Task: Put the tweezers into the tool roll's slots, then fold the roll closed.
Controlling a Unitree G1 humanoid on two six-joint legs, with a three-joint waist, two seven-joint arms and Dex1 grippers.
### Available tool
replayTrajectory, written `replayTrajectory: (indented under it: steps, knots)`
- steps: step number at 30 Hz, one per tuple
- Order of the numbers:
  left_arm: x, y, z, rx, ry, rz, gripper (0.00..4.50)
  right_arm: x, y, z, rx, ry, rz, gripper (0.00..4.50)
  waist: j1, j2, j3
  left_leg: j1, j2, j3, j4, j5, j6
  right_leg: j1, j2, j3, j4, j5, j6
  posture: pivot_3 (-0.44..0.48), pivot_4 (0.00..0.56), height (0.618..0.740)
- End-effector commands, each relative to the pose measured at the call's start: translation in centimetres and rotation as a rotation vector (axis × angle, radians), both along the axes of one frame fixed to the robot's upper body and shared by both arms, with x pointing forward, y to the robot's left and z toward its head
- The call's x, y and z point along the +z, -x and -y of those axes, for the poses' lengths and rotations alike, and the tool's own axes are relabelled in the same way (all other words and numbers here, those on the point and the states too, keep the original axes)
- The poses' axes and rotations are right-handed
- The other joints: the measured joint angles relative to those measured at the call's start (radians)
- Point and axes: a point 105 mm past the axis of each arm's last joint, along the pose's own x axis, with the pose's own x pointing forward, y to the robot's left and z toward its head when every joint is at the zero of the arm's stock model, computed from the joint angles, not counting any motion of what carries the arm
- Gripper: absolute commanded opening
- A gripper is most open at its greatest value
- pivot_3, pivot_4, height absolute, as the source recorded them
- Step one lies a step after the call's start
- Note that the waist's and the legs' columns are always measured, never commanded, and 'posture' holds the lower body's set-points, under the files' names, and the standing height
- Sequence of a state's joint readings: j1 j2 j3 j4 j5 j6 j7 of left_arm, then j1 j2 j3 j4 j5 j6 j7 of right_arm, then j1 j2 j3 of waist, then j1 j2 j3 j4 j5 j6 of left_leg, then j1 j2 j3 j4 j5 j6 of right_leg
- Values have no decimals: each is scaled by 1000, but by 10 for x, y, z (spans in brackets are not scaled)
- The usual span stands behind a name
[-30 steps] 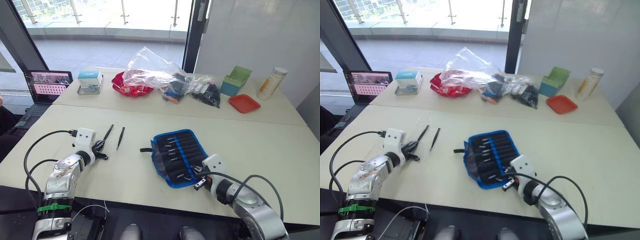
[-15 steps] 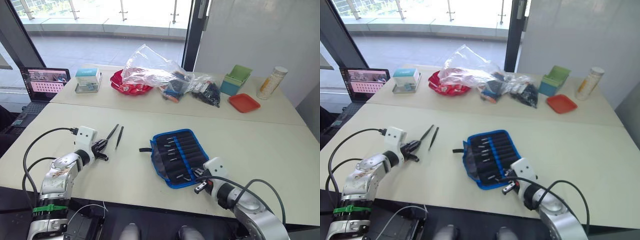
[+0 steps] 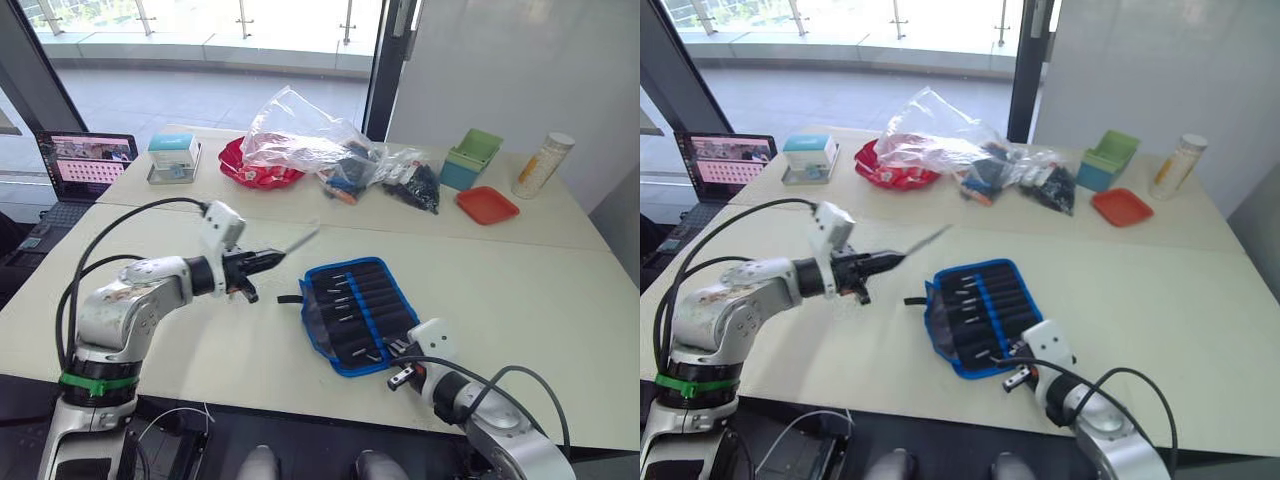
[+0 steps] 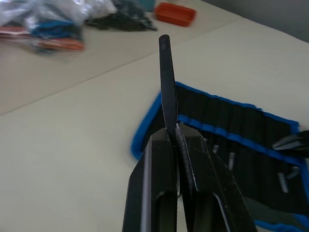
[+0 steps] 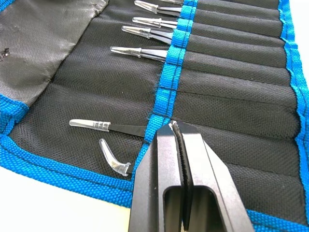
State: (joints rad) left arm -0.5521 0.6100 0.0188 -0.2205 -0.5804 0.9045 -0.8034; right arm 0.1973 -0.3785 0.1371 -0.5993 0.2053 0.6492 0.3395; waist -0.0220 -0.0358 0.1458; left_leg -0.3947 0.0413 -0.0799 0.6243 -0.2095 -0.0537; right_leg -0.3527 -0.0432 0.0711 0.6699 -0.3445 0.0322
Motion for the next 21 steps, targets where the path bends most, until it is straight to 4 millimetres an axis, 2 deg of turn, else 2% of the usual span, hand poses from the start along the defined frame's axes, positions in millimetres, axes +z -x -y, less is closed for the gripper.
replayTrajectory:
  steps: [1, 3, 6, 11, 21]
  knots:
    - [9, 12, 29, -150, -1, -26, 23, -33, 14, -3, 14, 21, -148, 0, -1, 0, 0, 0, 0, 0, 0, 0, 0, 0, 0, 0, 0, 0, 0, 0, 150, 723]
    - [-6, 15, 38, -187, -99, -52, 23, -33, 13, -2, 9, 23, -142, 0, -4, 0, 0, 0, 0, 0, 0, 0, 0, 0, 0, 0, 0, 0, 0, 0, 150, 723]
    - [-17, 20, 45, -230, -180, -78, 23, -33, 13, -2, 0, 24, -139, 0, -9, 1, 1, 0, 0, 0, 0, 0, 0, 0, 0, 0, 0, 0, 0, 0, 150, 723]
    - [-34, 25, 38, -260, -367, -74, 23, -32, 13, -2, -10, 25, -136, 0, -14, 1, 1, -1, 0, 0, 0, 0, 0, -1, 1, 0, -1, 0, 0, 0, 150, 723]
    - [-43, 33, 32, -308, -490, -55, 23, -32, 13, -3, -11, 22, -134, 0, -13, 2, 1, -3, 0, 0, 1, 0, 0, 0, 1, 0, -5, 0, 0, 0, 150, 723]
